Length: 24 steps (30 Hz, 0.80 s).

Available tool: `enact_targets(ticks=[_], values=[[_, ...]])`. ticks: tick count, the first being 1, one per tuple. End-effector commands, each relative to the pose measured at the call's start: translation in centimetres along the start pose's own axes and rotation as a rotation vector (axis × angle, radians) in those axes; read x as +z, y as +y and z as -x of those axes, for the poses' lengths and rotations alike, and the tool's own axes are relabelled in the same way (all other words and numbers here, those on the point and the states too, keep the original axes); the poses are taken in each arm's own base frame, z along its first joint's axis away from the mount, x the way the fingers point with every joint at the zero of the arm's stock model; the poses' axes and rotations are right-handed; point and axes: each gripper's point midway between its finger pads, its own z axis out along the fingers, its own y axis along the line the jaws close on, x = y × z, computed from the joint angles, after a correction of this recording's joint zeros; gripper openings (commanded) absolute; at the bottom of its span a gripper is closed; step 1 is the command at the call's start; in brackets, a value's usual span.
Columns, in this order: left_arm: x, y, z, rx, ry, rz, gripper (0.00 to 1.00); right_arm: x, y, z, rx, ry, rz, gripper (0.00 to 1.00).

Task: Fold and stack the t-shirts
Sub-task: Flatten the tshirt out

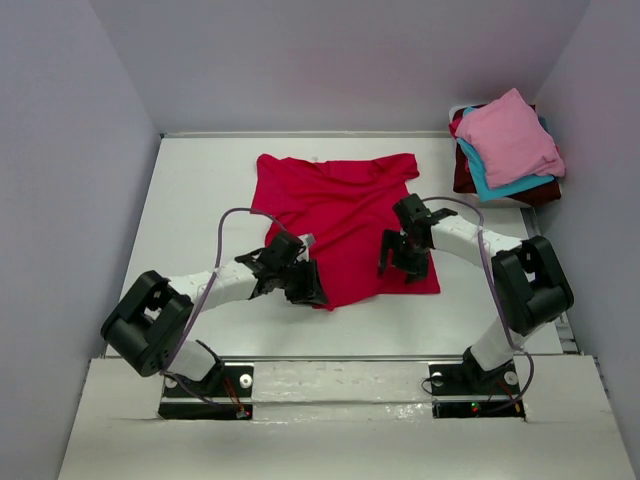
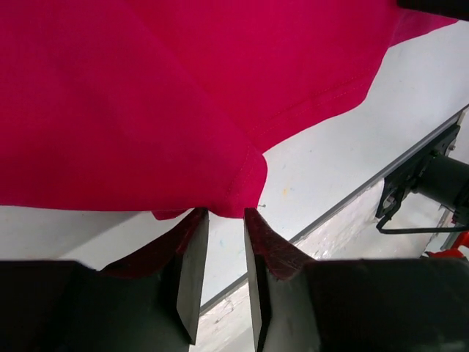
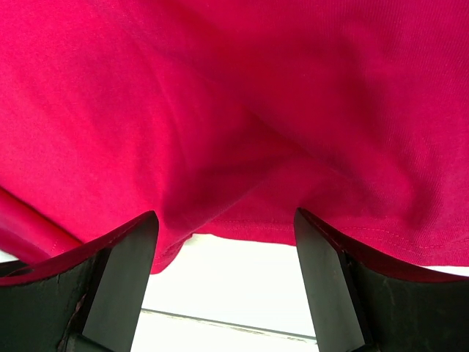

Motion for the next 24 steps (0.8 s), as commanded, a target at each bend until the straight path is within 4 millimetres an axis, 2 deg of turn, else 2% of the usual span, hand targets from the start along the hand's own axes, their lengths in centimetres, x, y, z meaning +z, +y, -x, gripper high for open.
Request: enact_targets(ticks=[1,2,7,8,16,20,21,24], values=[[-0.3,-1.0,1.3,0.044,-0.024,0.0,0.33,-0.6,0.6,0.5,-0.015,-0.041,0.028,0.8],[-0.3,-0.9,1.3,0.046,-0.023,0.005,0.27,-0.5,0.6,0.5,-0.013,-0.041,0.028,0.8],[-0.3,-0.7,1.3,0.047,-0.023,0.02,0.19,-0.4,0.6,0.5,-0.013,-0.04,0.027,0.8],[-0.2,-0.6,1.2,0.045,-0.016,0.025,0.13,-0.4,0.6,0.5,-0.013,-0.04,0.027,0.8],[-0.6,0.0,0.7,0.047,-0.01,0.047,0.13,-0.2,0.6,0.4,-0.014,-0.035,0.026,0.79],[-0.7,0.2,0.5,0.047,-0.006,0.051,0.19,0.0,0.6,0.5,-0.015,-0.032,0.025,0.79],[-0.8,0.2,0.4,0.047,-0.007,0.052,0.33,0.0,0.6,0.5,-0.015,-0.032,0.025,0.79],[-1.0,0.2,0.4,0.046,-0.019,0.047,0.47,0.0,0.6,0.5,-0.015,-0.032,0.025,0.79]])
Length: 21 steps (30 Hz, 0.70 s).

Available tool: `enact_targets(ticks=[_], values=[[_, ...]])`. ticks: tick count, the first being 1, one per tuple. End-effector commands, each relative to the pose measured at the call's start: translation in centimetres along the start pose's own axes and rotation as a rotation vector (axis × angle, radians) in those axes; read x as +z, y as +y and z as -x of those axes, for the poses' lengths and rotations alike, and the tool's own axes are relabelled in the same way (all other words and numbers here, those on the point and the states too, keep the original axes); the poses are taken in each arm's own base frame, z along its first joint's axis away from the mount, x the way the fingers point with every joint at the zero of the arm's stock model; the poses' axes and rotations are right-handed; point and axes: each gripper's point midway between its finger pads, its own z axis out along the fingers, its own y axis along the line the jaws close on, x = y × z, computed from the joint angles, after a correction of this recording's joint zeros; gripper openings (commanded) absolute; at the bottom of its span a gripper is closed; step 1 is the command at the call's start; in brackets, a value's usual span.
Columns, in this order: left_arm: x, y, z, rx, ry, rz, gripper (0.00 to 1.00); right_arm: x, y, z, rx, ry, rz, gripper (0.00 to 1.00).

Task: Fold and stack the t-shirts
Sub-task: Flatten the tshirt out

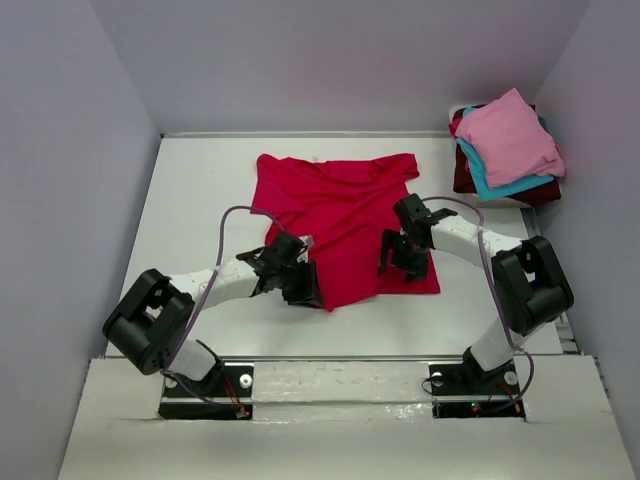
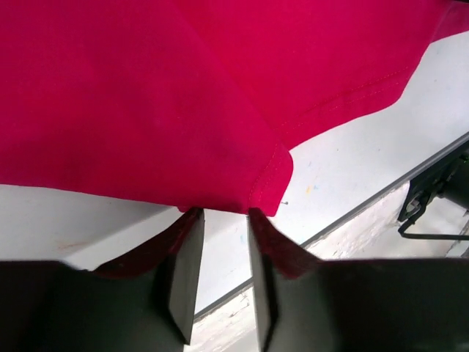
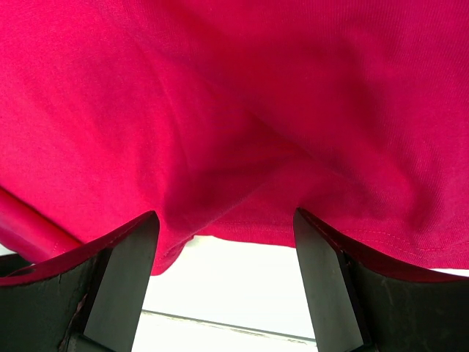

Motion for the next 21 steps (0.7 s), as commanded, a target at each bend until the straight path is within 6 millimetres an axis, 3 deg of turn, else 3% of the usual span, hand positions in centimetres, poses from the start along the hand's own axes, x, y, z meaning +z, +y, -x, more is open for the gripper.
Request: enact_targets(ticks=[1,5,7,14,21], values=[[-1.0,-0.9,0.6,0.027,-0.039,-0.021,0.48,0.0,0.5,0.4,-0.015,-0.026,0.022,0.79],[-0.7,-0.7,0.5,0.025,-0.035,-0.017,0.6,0.1,0.6,0.4,-0.018,-0.024,0.024,0.79],[-0.6,-0.7,0.6,0.025,-0.035,-0.017,0.61,0.1,0.6,0.3,-0.018,-0.024,0.024,0.79],[0.0,-0.4,0.6,0.028,-0.025,-0.008,0.61,0.0,0.4,0.3,-0.019,-0.026,0.022,0.78],[0.7,0.0,0.4,0.028,-0.012,-0.001,0.53,0.0,0.4,0.2,-0.016,-0.027,0.023,0.78]])
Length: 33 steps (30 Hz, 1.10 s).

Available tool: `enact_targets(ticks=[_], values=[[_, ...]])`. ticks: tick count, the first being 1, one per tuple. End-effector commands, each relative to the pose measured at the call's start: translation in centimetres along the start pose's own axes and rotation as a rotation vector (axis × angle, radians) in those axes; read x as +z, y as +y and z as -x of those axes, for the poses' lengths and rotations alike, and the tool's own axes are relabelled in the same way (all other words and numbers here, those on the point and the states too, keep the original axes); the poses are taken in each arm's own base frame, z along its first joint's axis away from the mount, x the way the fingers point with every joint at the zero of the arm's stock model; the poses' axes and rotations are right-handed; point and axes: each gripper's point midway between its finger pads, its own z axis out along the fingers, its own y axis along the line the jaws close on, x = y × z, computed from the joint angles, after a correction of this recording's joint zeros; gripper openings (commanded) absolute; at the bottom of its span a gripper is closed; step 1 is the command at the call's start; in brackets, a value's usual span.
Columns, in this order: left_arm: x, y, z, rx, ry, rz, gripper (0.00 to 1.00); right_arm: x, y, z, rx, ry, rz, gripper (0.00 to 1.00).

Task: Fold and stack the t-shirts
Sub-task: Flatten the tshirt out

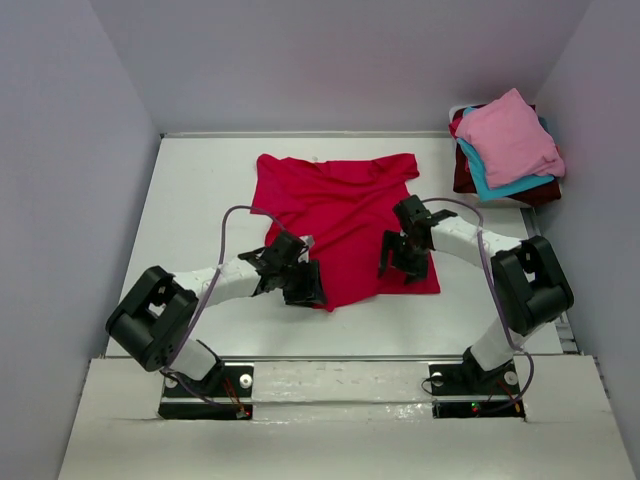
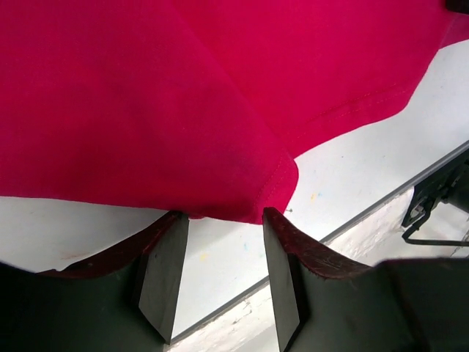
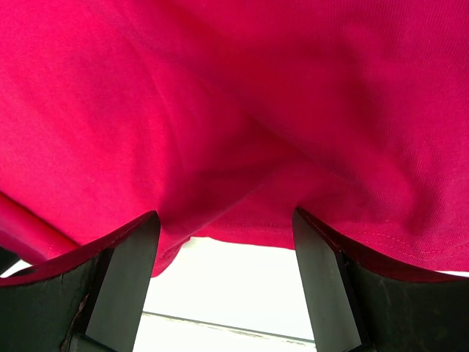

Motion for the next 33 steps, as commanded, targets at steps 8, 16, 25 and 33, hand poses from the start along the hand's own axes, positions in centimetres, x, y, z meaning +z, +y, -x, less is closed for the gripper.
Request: enact_targets(ticks=[8,16,25,33], values=[[0.7,0.0,0.3,0.031,-0.001,0.001,0.41,-0.3,0.3,0.2,-0.013,-0.034,0.02,0.78],[0.6,0.1,0.4,0.039,0.0,0.009,0.22,-0.2,0.2,0.0,-0.009,-0.032,0.017,0.77],[-0.3,0.4,0.6,0.054,-0.019,0.041,0.07,0.1,-0.3,-0.2,-0.008,-0.026,0.002,0.77],[-1.4,0.3,1.2,0.061,-0.054,0.065,0.06,0.8,-1.3,-0.4,0.016,-0.026,-0.046,0.65]])
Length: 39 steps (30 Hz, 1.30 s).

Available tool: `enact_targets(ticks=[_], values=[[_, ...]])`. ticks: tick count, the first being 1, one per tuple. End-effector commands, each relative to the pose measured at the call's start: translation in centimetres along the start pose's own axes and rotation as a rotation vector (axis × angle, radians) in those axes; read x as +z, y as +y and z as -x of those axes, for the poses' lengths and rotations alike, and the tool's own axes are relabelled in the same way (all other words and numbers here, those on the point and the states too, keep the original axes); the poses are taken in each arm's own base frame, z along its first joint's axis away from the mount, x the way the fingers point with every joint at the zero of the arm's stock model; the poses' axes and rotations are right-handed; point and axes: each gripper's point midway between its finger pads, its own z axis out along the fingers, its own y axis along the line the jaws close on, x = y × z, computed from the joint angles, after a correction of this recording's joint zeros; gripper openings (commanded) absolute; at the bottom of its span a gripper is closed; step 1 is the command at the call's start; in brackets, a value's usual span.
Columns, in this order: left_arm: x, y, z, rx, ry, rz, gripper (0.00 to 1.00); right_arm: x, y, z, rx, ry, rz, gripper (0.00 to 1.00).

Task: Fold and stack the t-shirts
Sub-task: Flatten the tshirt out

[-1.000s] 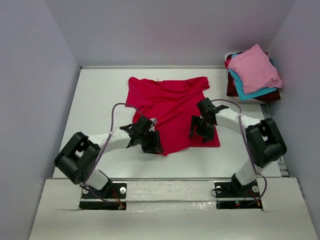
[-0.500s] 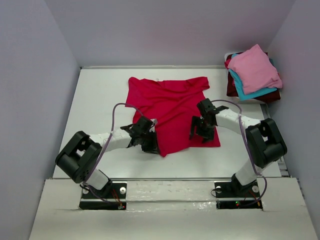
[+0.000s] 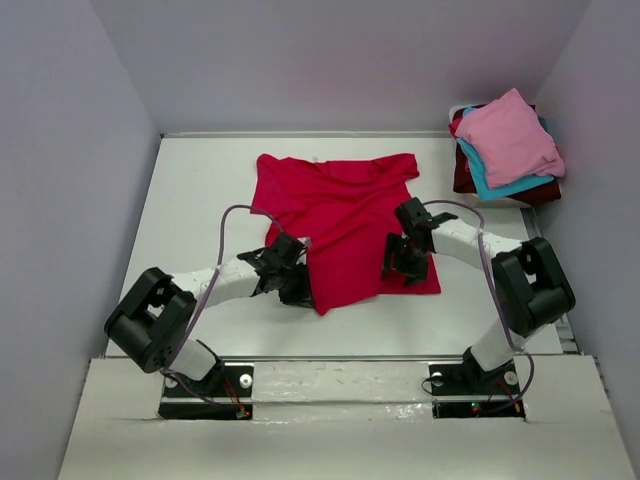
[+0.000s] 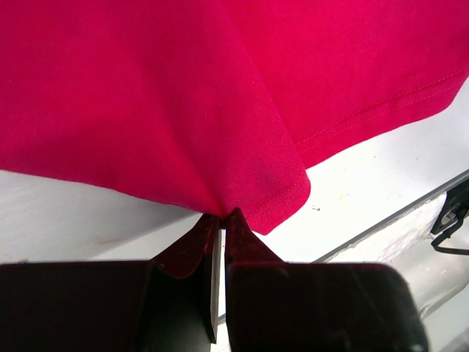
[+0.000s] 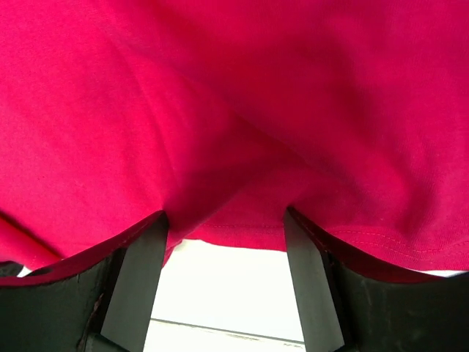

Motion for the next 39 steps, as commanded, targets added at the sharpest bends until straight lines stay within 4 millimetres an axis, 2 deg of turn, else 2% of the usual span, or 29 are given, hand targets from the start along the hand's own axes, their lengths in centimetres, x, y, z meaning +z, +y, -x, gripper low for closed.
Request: enact_targets(ticks=[1,2,3,4,7,9,28,30,32,33,36,38,39], values=[[-1.6,-1.1,1.5,0.036,-0.06,-0.004,0.06,0.6,-0.8,0.0,0.01,-0.02,-0.043,0.6],[-1.7,-1.1,1.6,0.033,-0.065,-0.002,0.06,0.7,-0.9,0.0,0.017,-0.02,-0.051,0.48],[-1.7,-1.1,1.5,0.032,-0.062,0.001,0.06,0.8,-1.0,0.0,0.019,-0.017,-0.059,0.42],[-1.9,-1.1,1.6,0.033,-0.068,0.002,0.06,1.0,-1.2,0.1,0.025,-0.017,-0.069,0.32],[-2.2,-0.9,1.5,0.031,-0.07,0.012,0.06,1.3,-1.5,-0.1,0.029,-0.004,-0.092,0.18],[-2.4,-0.7,1.4,0.03,-0.071,0.023,0.06,1.7,-1.7,-0.2,0.031,0.005,-0.105,0.15],[-3.9,0.0,0.9,0.042,-0.071,0.065,0.07,2.6,-2.4,-0.1,0.014,0.025,-0.15,0.12],[-3.9,0.0,0.8,0.043,-0.066,0.063,0.12,2.8,-2.5,-0.2,0.01,0.03,-0.154,0.12],[-4.0,-0.3,1.0,0.044,-0.073,0.056,0.13,2.9,-2.8,-0.1,0.018,0.035,-0.16,0.12],[-4.0,-0.4,1.1,0.043,-0.074,0.052,0.22,3.0,-2.9,-0.2,0.017,0.037,-0.16,0.12],[-3.9,-0.6,1.2,0.047,-0.072,0.045,0.3,3.1,-2.9,-0.2,0.014,0.041,-0.16,0.12],[-4.0,-0.7,1.3,0.051,-0.072,0.045,0.42,3.2,-2.9,-0.2,0.011,0.044,-0.161,0.11],[-4.0,-0.8,1.4,0.054,-0.07,0.043,0.44,3.2,-3.1,0.0,0.018,0.043,-0.162,0.11]])
